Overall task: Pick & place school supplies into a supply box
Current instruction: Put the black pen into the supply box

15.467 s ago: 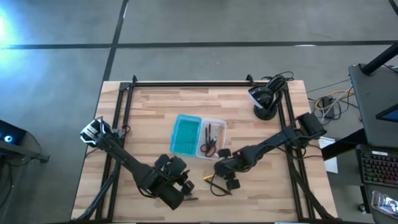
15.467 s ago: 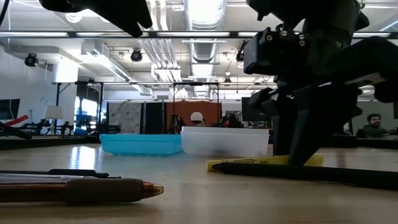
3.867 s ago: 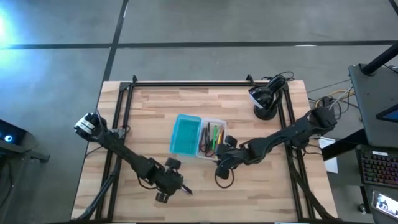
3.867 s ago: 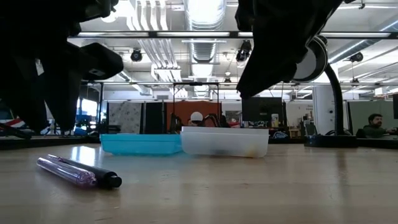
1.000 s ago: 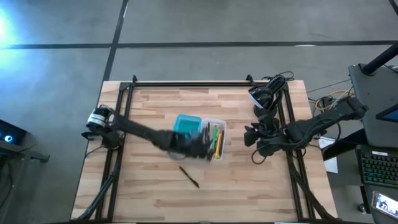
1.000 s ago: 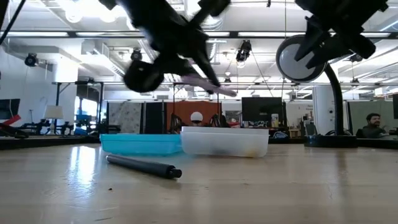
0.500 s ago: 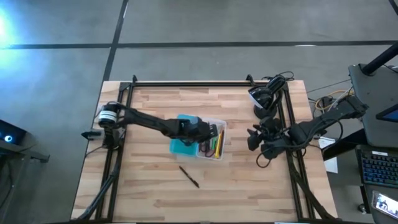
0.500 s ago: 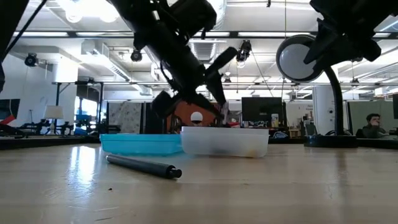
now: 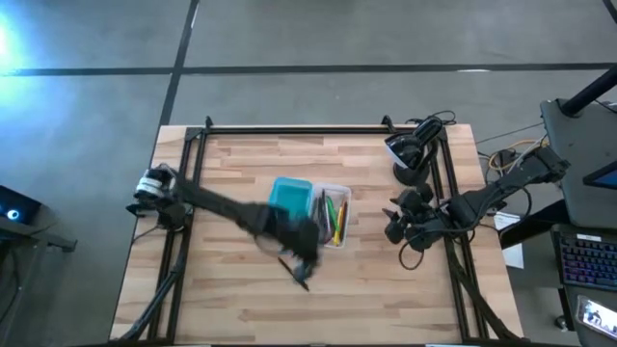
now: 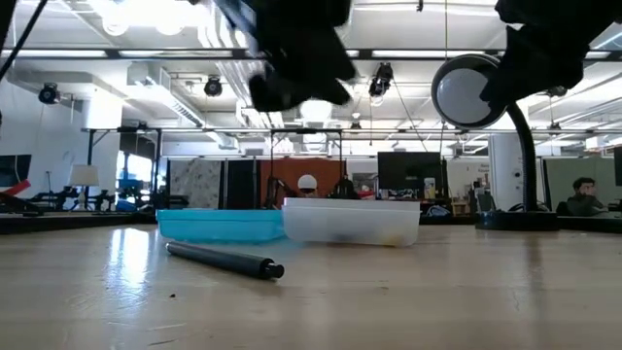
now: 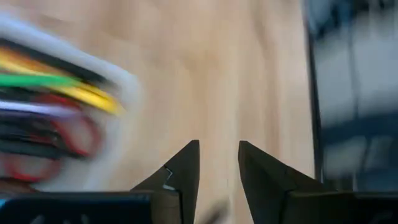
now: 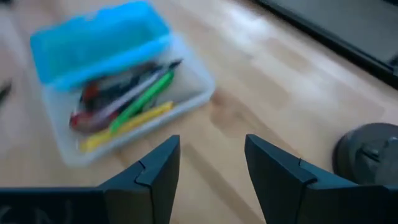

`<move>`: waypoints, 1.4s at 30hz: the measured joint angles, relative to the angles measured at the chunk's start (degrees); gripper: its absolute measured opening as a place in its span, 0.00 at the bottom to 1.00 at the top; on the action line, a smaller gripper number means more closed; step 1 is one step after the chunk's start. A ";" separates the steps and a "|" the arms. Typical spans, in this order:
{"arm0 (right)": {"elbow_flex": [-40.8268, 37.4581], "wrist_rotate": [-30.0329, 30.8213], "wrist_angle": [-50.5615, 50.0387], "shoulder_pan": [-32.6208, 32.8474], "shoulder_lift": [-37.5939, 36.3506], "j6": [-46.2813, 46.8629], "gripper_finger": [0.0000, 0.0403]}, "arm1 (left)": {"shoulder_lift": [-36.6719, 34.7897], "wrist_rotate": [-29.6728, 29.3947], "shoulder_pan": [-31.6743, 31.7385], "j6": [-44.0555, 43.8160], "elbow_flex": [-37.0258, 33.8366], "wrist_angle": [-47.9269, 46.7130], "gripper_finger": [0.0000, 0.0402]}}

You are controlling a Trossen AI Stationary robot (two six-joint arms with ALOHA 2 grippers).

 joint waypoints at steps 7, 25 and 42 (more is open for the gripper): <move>-0.28 -4.43 4.52 1.01 2.71 -5.20 0.43 | 1.68 -5.69 -11.79 18.94 0.86 -15.25 0.24; 0.68 -10.01 12.12 1.23 12.27 -2.85 0.42 | 1.68 -12.29 -11.89 28.58 -11.56 -4.94 0.24; 0.87 -9.92 12.27 1.20 12.24 -0.72 0.42 | 1.52 -10.31 -10.56 29.80 -17.90 1.64 0.24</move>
